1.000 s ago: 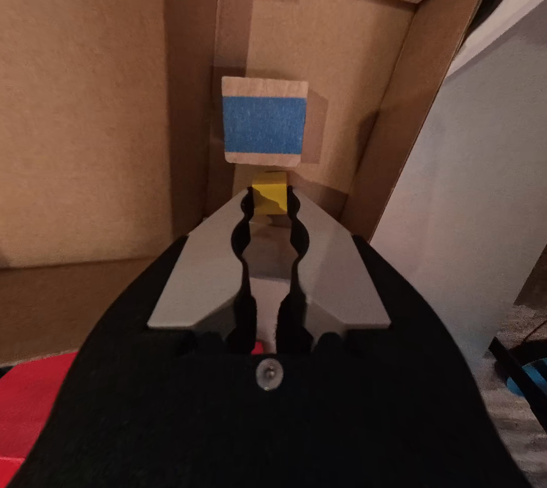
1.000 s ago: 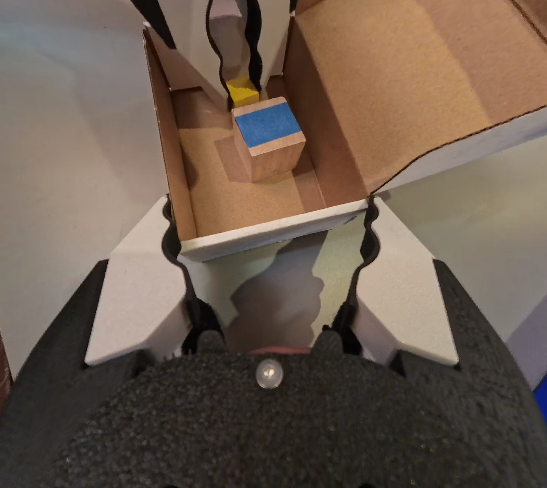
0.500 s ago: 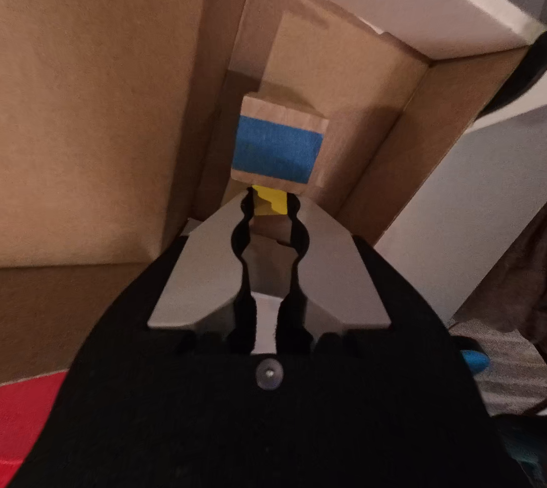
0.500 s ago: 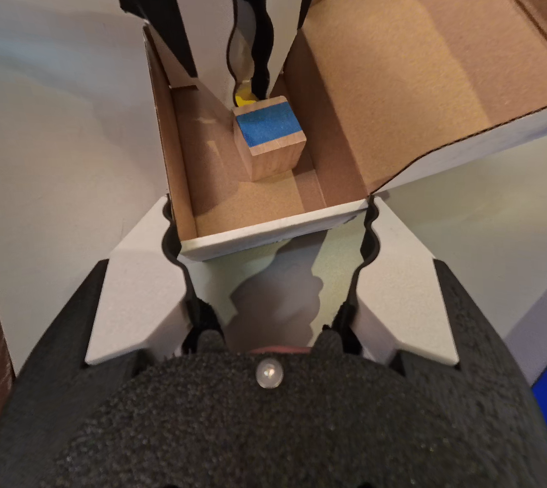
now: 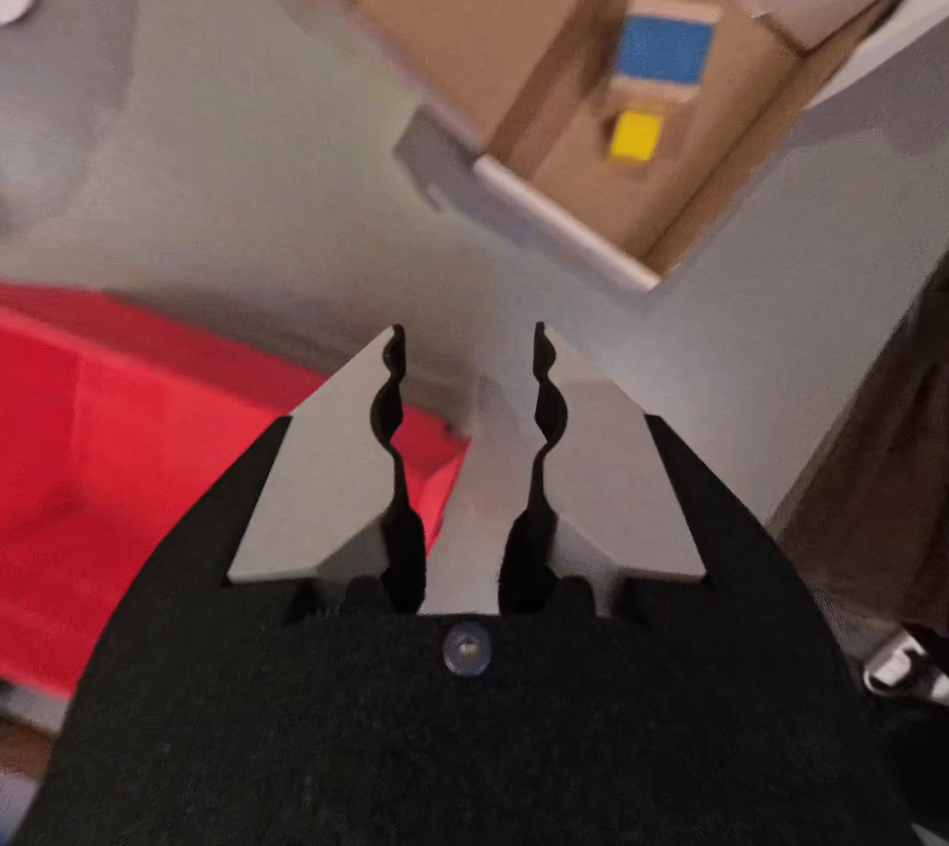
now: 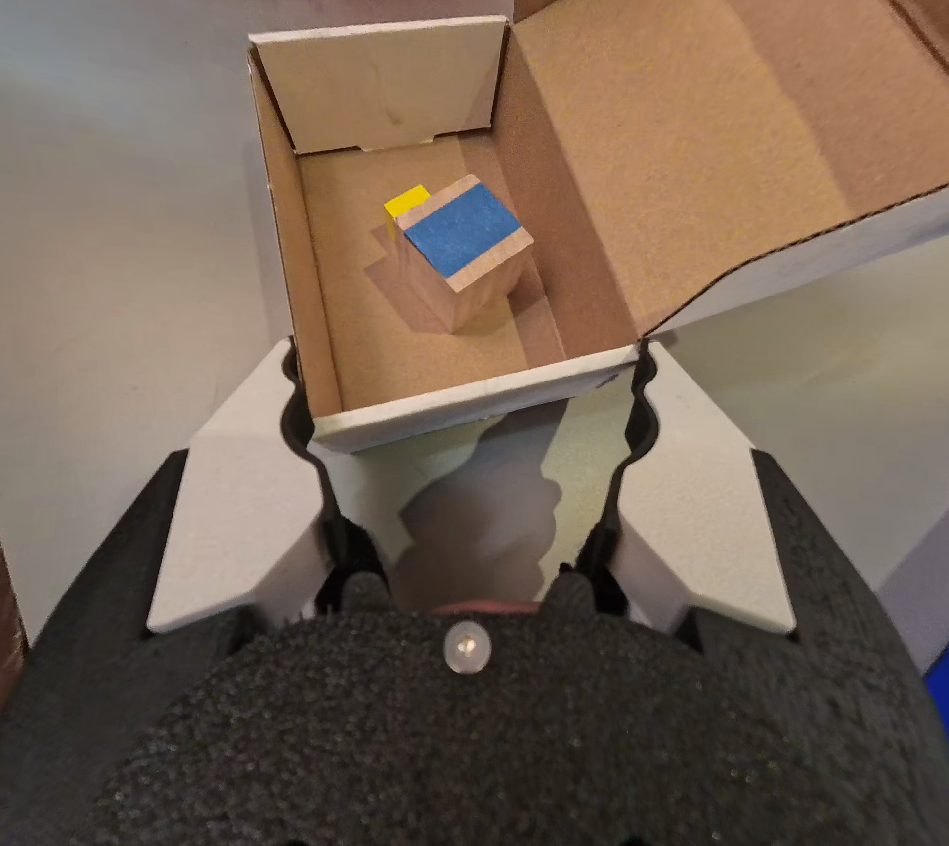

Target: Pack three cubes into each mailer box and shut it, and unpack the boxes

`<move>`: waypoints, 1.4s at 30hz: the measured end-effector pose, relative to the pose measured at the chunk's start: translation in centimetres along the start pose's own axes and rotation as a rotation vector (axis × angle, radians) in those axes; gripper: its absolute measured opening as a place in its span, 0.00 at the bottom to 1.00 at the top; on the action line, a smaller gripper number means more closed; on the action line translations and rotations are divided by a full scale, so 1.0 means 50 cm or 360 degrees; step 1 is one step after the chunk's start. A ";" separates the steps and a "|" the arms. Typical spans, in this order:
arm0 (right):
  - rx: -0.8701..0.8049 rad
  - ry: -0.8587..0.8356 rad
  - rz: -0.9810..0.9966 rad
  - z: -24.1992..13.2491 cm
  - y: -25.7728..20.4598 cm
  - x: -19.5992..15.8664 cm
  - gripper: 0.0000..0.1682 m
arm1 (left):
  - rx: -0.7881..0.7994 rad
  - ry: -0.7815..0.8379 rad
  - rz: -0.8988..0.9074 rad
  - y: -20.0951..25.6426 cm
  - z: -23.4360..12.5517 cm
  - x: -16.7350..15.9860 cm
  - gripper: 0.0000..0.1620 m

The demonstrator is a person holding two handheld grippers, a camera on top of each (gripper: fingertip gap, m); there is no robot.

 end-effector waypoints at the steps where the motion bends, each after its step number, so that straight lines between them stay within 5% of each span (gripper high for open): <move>1: -0.0001 -0.0001 -0.0001 0.000 0.000 0.000 0.74 | 0.0125 -0.0017 -0.0086 -0.059 -0.035 -0.046 0.28; 3: -0.0002 -0.0001 -0.0002 0.000 0.000 0.000 0.74 | 0.0297 -0.0209 -0.0241 -0.162 -0.070 -0.166 0.27; 7: 0.0002 -0.0005 0.0003 0.000 0.000 0.000 0.74 | 0.0250 -0.0675 -0.0334 -0.242 -0.025 -0.356 0.32; 10: -0.0004 -0.0005 0.0004 0.000 0.000 0.000 0.74 | 0.0222 -0.0843 -0.0199 -0.265 0.019 -0.408 0.31; 13: -0.0009 -0.0008 0.0005 0.000 0.000 0.000 0.74 | 0.0127 -0.0871 -0.0140 -0.258 0.046 -0.420 0.16; 17: -0.0002 -0.0003 0.0018 0.000 0.001 0.000 0.74 | 0.0279 -0.0568 -0.0160 -0.262 -0.027 -0.317 0.16; 21: 0.0012 0.0032 0.0014 0.002 0.001 0.004 0.74 | 0.0189 0.0270 0.0092 -0.115 -0.141 -0.015 0.16; 25: -0.0021 0.0091 -0.0042 -0.013 0.003 0.014 0.77 | -0.0121 0.0306 0.0634 0.123 -0.048 0.162 0.16; 32: -0.0114 0.0066 -0.0008 -0.128 0.003 -0.043 0.76 | -0.0274 -0.0265 0.0944 0.228 0.175 0.193 0.16; 42: -0.0348 0.0026 0.0294 -0.303 0.048 -0.161 0.72 | -0.0353 -0.0501 0.1009 0.261 0.206 0.194 0.15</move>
Point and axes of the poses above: each gripper's, where its closed fingertips meet, z out along the fingers, x out of its top, y = z × x across the jaws, the point moved 1 cm from there along -z, back along the fingers, and after that the axes turned 3 degrees about y, right-handed, at the moved point
